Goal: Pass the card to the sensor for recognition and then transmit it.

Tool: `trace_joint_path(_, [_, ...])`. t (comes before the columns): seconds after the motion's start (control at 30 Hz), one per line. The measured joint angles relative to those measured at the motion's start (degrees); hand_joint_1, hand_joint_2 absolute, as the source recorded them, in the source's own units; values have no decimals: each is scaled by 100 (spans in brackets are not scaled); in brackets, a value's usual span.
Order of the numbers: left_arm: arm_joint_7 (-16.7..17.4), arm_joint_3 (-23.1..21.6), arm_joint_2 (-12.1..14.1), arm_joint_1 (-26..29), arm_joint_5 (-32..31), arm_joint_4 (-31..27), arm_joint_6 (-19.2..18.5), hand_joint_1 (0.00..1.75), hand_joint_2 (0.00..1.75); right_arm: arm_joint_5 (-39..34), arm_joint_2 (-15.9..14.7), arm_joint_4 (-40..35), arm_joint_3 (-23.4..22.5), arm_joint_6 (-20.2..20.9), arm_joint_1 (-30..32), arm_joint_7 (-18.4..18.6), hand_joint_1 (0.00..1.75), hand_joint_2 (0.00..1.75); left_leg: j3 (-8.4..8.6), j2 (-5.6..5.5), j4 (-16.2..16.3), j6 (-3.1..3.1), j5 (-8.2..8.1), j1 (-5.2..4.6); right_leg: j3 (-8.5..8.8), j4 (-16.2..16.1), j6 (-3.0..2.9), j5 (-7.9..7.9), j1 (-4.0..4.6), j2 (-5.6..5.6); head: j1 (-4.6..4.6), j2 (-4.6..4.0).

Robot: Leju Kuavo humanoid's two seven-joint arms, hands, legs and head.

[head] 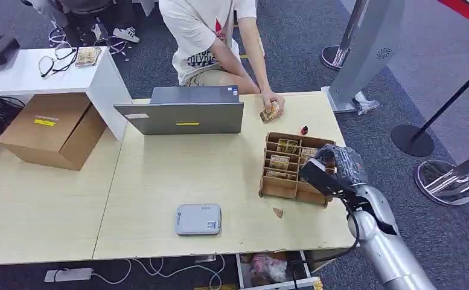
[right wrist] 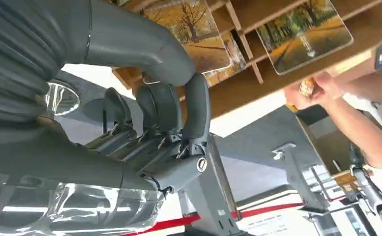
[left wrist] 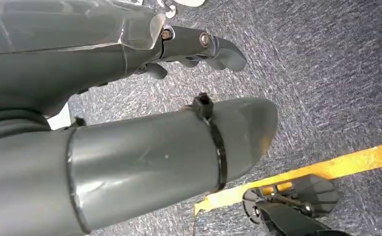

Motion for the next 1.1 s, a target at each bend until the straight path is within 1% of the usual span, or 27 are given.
trace_joint_path(0.07, [4,-13,0,-3,0,0,-2,0,0,-4,-9,-46,-28,35,-14,0,141,175,0,0,0,0,0,0,0,0,0,0,0,0,0,0])
trace_joint_path(0.3, [7,-50,0,-14,-2,0,-15,0,0,-9,-33,-157,-65,52,-154,-2,143,175,1,1,0,0,0,0,0,0,0,0,0,1,-2,0])
trace_joint_path(0.5, [9,-50,0,-22,-9,0,-17,0,0,-9,-33,-221,-72,59,-274,-2,138,175,0,0,0,0,0,0,0,0,0,0,0,1,0,0])
trace_joint_path(0.53, [9,-52,0,-23,-9,0,-17,0,0,-7,-31,-232,-72,59,-287,0,140,175,0,0,0,0,0,0,0,0,0,0,0,1,0,0])
trace_joint_path(0.6, [9,-52,-2,-23,-9,0,-17,0,0,-4,-31,-260,-72,59,-304,0,138,175,0,0,0,0,0,0,0,0,0,0,0,0,0,0])
trace_joint_path(0.63, [9,-52,-2,-23,-13,0,-17,0,0,0,-31,-266,-72,59,-311,0,141,175,0,0,0,0,0,0,0,0,0,0,0,0,0,0])
trace_joint_path(0.67, [9,-52,-2,-23,-20,0,-17,0,0,15,-31,-284,-72,59,-314,24,138,175,0,0,0,0,0,0,0,0,0,0,0,0,0,0])
trace_joint_path(0.7, [9,-55,-4,-23,-20,0,-17,0,0,22,-31,-308,-72,59,-317,35,143,175,0,0,0,0,0,0,0,0,0,0,0,0,0,0])
trace_joint_path(0.73, [9,-55,-4,-23,-20,0,-17,0,0,26,-28,-319,-72,59,-322,35,140,175,0,0,0,0,0,0,0,0,0,0,0,0,0,0])
trace_joint_path(0.8, [11,-57,-4,-25,-35,0,-19,0,0,37,-28,-356,-74,59,-324,37,138,175,0,0,0,0,0,0,0,0,0,0,0,0,0,0])
trace_joint_path(0.83, [15,-59,-4,-25,-37,0,-24,0,0,37,-28,-369,-74,59,-324,37,141,175,0,0,0,0,0,0,0,0,0,0,0,0,2,0])
trace_joint_path(0.87, [17,-61,-4,-25,-39,0,-33,0,0,37,-28,-385,-76,57,-323,37,138,175,0,0,0,0,0,0,0,0,0,0,0,0,0,0])
trace_joint_path(0.9, [18,-63,-4,-25,-42,0,-35,0,0,37,-28,-398,-79,57,-323,37,138,175,0,0,0,0,0,0,0,0,0,0,0,0,0,0])
trace_joint_path(0.93, [22,-66,-4,-25,-44,0,-35,0,0,37,-28,-411,-79,59,-322,37,134,175,0,0,0,0,0,0,0,0,0,0,0,0,0,0])
trace_joint_path(0.97, [22,-70,-4,-26,-46,0,-35,0,0,37,-28,-424,-83,59,-320,42,126,175,0,0,0,0,0,0,-1,0,0,0,0,1,2,0])
trace_joint_path(1.07, [24,-87,-4,-26,-55,0,-50,0,0,39,-28,-461,-87,74,-316,48,73,175,1,0,0,0,0,0,-1,0,0,0,0,1,0,0])
trace_joint_path(1.1, [24,-90,-4,-27,-63,0,-50,0,0,50,-28,-476,-92,81,-304,59,70,175,1,0,0,0,0,0,-1,0,0,0,0,1,0,0])
